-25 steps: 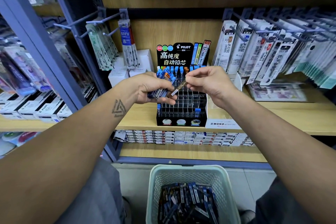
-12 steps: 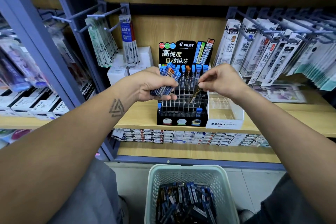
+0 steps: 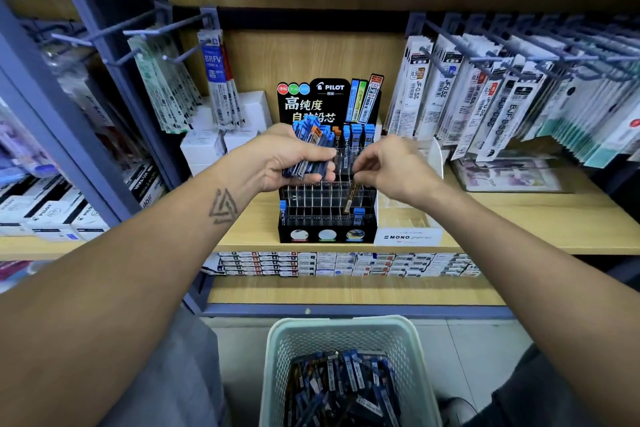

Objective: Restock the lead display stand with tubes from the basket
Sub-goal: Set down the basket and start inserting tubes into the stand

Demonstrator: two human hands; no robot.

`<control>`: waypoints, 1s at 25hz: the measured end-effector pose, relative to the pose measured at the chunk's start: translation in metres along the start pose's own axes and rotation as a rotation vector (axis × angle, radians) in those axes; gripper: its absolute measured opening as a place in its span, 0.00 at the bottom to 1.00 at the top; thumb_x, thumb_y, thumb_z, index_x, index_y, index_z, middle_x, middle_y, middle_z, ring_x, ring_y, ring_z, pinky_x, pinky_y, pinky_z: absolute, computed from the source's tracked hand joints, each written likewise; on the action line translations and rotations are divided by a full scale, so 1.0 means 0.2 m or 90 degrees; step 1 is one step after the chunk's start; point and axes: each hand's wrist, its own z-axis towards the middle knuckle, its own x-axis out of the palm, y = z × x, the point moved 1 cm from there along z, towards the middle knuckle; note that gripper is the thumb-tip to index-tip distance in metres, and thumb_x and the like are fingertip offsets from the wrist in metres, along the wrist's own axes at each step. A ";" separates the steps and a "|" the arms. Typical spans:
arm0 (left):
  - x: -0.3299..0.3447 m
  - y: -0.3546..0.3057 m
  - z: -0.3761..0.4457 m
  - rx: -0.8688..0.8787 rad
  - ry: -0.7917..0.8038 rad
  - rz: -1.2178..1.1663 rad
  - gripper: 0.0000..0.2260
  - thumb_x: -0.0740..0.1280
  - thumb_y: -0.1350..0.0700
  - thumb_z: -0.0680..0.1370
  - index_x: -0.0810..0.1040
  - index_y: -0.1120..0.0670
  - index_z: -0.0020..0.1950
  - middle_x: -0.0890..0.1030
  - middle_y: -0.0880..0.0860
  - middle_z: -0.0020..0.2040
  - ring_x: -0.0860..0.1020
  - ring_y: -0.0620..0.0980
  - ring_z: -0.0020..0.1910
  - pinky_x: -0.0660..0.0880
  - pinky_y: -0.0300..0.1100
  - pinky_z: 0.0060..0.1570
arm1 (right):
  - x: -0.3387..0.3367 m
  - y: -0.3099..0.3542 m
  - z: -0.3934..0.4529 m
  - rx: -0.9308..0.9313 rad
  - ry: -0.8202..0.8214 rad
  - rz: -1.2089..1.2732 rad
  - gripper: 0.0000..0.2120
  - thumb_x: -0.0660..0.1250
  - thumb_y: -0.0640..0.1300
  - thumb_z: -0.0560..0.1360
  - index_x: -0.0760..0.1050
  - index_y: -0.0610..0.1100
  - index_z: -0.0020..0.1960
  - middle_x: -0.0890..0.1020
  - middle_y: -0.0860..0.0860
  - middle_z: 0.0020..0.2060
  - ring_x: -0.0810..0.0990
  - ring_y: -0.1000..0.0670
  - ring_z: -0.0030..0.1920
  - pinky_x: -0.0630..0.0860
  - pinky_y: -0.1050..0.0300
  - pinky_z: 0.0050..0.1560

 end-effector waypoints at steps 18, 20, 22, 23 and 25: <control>0.03 0.01 0.01 0.000 -0.004 0.027 0.09 0.74 0.63 0.75 0.81 0.67 0.52 0.85 0.62 0.41 0.86 0.57 0.39 0.78 0.36 0.25 | -0.02 -0.06 -0.01 0.054 0.006 -0.054 0.06 0.76 0.39 0.73 0.82 0.49 0.41 0.82 0.53 0.37 0.82 0.51 0.43 0.79 0.57 0.47; 0.03 0.01 0.00 -0.001 0.000 0.029 0.09 0.74 0.64 0.75 0.81 0.67 0.52 0.85 0.62 0.41 0.86 0.56 0.39 0.78 0.36 0.25 | -0.01 -0.07 -0.01 0.059 0.014 -0.055 0.08 0.76 0.39 0.72 0.82 0.50 0.40 0.82 0.53 0.37 0.82 0.51 0.43 0.80 0.56 0.47; 0.04 0.02 0.00 -0.007 0.002 0.030 0.10 0.74 0.64 0.75 0.81 0.68 0.54 0.85 0.62 0.42 0.86 0.57 0.39 0.78 0.36 0.25 | -0.02 -0.05 -0.01 0.053 0.041 -0.040 0.09 0.77 0.39 0.72 0.81 0.51 0.39 0.83 0.54 0.37 0.82 0.52 0.42 0.81 0.55 0.48; 0.04 0.02 -0.01 -0.010 0.003 0.029 0.11 0.74 0.64 0.75 0.81 0.68 0.54 0.85 0.63 0.42 0.86 0.57 0.39 0.79 0.36 0.25 | -0.03 -0.03 -0.01 0.045 0.047 -0.021 0.08 0.77 0.39 0.71 0.82 0.50 0.39 0.83 0.54 0.37 0.82 0.53 0.42 0.81 0.56 0.48; 0.04 0.02 -0.01 -0.012 0.001 0.024 0.11 0.74 0.64 0.75 0.80 0.68 0.55 0.85 0.63 0.42 0.86 0.57 0.39 0.79 0.37 0.25 | -0.06 -0.01 0.00 0.030 0.033 0.031 0.04 0.77 0.39 0.71 0.84 0.47 0.41 0.84 0.54 0.37 0.82 0.54 0.40 0.80 0.59 0.46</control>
